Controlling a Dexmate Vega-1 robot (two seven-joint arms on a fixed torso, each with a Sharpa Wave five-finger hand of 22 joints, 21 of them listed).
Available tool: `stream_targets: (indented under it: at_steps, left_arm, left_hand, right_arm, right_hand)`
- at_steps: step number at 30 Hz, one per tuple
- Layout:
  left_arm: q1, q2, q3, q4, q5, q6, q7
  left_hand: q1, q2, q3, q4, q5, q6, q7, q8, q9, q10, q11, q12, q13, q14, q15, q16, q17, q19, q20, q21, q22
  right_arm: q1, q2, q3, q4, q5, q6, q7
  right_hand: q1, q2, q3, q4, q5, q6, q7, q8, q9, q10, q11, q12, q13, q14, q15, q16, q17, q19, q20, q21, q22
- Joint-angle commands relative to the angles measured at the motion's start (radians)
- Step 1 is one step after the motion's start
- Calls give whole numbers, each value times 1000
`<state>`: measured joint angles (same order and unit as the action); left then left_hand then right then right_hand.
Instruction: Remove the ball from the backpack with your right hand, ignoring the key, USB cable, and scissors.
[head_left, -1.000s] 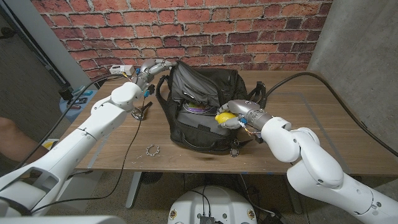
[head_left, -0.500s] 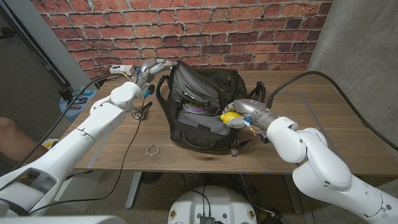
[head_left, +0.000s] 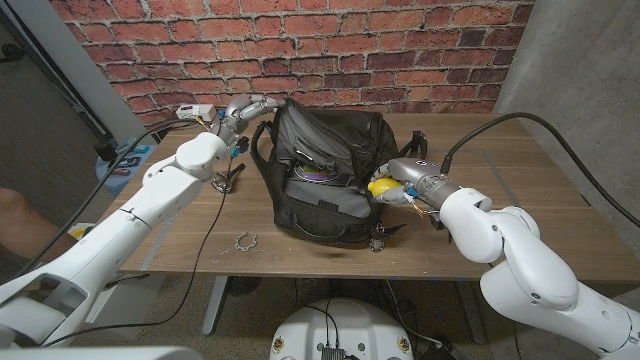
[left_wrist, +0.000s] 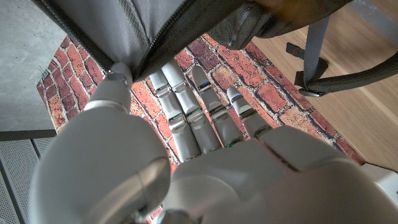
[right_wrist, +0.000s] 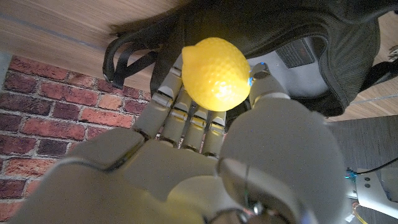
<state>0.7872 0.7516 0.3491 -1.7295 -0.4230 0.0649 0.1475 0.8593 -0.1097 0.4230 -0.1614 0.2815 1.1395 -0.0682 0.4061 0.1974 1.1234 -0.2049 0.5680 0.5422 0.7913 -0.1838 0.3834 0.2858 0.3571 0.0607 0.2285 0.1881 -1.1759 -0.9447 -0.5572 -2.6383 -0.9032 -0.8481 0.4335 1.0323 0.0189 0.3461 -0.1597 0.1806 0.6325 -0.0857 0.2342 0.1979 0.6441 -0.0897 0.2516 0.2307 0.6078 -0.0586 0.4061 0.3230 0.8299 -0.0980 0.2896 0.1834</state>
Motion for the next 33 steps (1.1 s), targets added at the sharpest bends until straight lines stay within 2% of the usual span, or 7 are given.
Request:
stream_targets:
  at_steps: [1, 7, 10, 20, 33]
  left_arm:
    - [24, 18, -11, -35, -15, 13, -4]
    - [42, 33, -21, -59, -28, 23, -9]
    - [51, 41, -26, -70, -32, 27, -9]
    - [95, 81, -59, -120, -41, 34, -2]
    - [147, 133, -96, -165, -59, 33, -25]
  left_hand:
    - [154, 158, -3, -1, 5, 5, 7, 0, 5, 5, 1, -2, 2, -1, 2, -3, 4, -3, 5, -2, 2]
    - [154, 157, -4, -1, 5, 4, 6, -1, 5, 2, -1, -5, 2, -4, 4, -5, 4, -4, 4, -3, 2]
    - [154, 156, -4, -1, 5, 4, 7, -2, 5, 4, 0, -4, 3, -5, 4, -6, 5, -4, 4, -2, 2]
    - [154, 159, -5, 1, 5, 3, 5, -4, 5, 0, -1, -7, 4, -7, 5, -8, 6, -6, 5, -3, 2]
    - [154, 159, -5, 1, 5, 2, 4, -6, 5, -2, -2, -9, 8, -8, 6, -12, 5, -7, 4, -3, 3]
  right_arm:
    - [-23, -35, 54, 1, 48, -11, -49]
    - [-21, -47, 73, 8, 89, -1, -86]
    - [-3, -59, 52, 14, 72, -1, -88]
    - [14, -63, 53, 43, 125, 36, -137]
    - [12, -82, 67, 63, 176, 44, -195]
  right_hand:
    - [8, 6, -2, 4, 6, 10, 0, 0, 1, 13, -1, 4, 1, 11, -161, -1, 5, 7, -73, 3, 5]
    - [10, 6, -1, 4, 6, 11, -1, -1, 1, 15, -2, 4, 1, 15, -161, -2, 4, 9, -73, 4, 5]
    - [11, 6, -2, 4, 6, 12, -1, -1, 1, 14, -3, 3, 1, 15, -161, -2, 5, 10, -73, 5, 5]
    - [10, 7, -2, 4, 6, 14, 0, -2, 1, 17, 0, 2, 2, 17, -162, -5, 5, 10, -73, 5, 5]
    - [15, 9, -1, 2, 6, 20, -2, -1, 1, 19, -1, 1, 1, 22, -164, -7, 6, 11, -74, 6, 5]
